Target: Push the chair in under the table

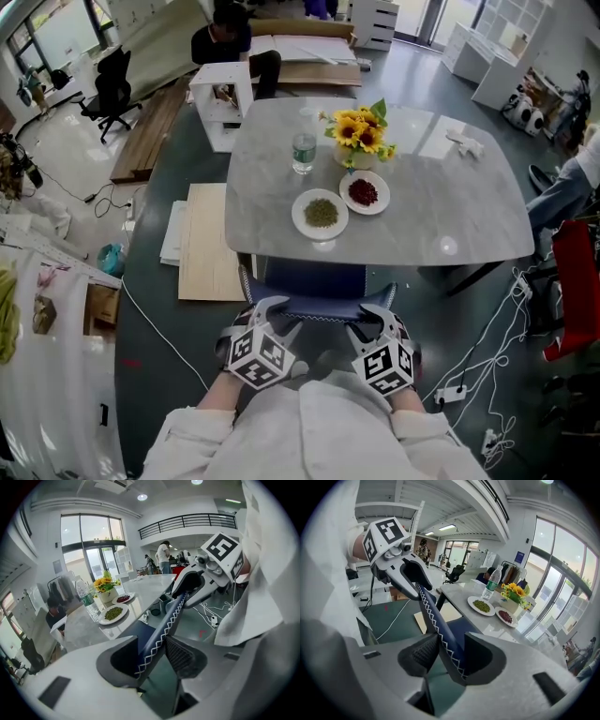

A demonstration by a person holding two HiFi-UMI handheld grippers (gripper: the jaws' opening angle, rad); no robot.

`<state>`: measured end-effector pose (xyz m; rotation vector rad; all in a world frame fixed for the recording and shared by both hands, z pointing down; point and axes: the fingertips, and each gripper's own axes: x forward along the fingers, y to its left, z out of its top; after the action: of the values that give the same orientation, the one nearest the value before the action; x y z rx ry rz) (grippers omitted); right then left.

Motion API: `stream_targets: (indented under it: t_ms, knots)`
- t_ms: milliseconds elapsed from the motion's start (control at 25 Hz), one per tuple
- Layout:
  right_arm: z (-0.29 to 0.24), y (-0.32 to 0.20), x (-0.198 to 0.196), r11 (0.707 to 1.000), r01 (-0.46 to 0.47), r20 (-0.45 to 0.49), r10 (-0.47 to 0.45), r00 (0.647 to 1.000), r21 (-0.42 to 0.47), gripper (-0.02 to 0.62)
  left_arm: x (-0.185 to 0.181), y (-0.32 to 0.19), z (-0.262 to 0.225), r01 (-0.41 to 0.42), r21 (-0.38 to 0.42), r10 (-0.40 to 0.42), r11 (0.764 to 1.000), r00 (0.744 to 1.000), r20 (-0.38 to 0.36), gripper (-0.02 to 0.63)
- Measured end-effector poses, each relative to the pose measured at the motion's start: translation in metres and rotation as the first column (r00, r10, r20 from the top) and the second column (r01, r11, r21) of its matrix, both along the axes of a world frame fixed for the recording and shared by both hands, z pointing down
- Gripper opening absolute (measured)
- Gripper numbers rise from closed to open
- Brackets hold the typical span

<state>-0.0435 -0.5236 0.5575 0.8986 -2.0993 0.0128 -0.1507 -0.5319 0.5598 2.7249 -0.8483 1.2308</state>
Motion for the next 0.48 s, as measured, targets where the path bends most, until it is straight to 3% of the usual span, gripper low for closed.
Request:
stream_targets:
  t_ms: [480]
  knots:
    - [0.0008, -0.0028, 0.0007, 1.000, 0.023, 0.004, -0.023, 1.000, 0.002, 0.141, 0.0012, -0.0025, 0.0008, 0.007, -0.014, -0.007, 1.000, 1.000, -0.004, 0.190]
